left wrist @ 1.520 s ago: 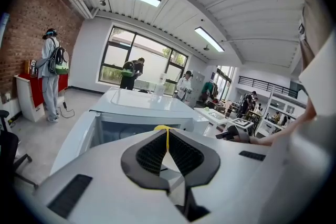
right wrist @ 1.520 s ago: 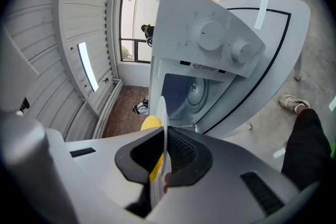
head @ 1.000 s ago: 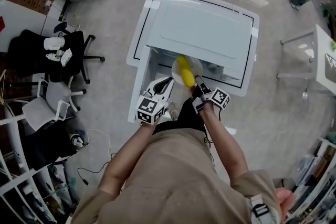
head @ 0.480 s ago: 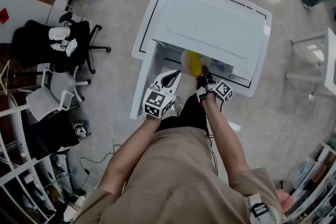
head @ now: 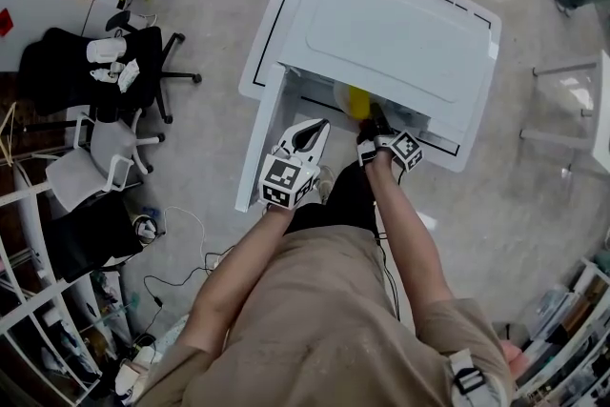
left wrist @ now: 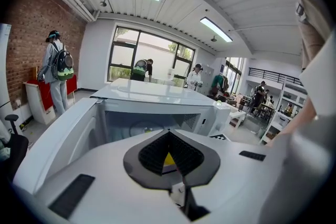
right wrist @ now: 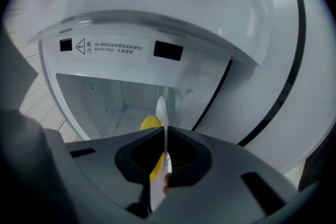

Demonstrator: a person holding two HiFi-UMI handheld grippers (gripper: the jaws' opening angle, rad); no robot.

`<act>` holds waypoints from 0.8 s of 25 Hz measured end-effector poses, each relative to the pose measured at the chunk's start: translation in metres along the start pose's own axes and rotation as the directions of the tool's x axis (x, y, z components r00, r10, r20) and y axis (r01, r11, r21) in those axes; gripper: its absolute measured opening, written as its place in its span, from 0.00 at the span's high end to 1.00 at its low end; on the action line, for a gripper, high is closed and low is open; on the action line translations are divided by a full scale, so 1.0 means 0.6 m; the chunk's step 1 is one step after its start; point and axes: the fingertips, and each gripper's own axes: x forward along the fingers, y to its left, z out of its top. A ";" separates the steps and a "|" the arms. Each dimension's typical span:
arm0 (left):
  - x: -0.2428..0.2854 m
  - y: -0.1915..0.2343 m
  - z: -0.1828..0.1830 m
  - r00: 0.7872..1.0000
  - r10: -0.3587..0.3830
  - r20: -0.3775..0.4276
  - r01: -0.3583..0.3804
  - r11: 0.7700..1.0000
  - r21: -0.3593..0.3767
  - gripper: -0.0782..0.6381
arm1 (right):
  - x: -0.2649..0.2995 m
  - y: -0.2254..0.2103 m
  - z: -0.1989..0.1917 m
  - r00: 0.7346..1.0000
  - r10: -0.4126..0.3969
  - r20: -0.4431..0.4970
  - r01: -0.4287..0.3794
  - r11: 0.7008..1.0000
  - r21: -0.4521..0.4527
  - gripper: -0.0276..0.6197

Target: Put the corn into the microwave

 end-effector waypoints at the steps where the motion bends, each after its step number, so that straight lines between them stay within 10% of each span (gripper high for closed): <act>1: 0.000 0.001 -0.001 1.000 0.000 -0.001 0.000 1.000 -0.003 0.88 | 0.005 0.000 0.001 1.000 -0.003 0.005 0.003 1.000 0.000 0.93; 15: -0.011 0.007 -0.010 1.000 -0.010 -0.004 0.010 1.000 -0.029 0.88 | 0.044 0.015 0.018 0.997 -0.062 0.050 0.060 0.997 0.045 0.93; 20: -0.019 0.003 -0.010 1.000 -0.031 -0.002 0.031 0.999 -0.030 0.88 | 0.027 0.032 0.013 0.998 0.020 0.063 -0.023 0.999 0.033 0.75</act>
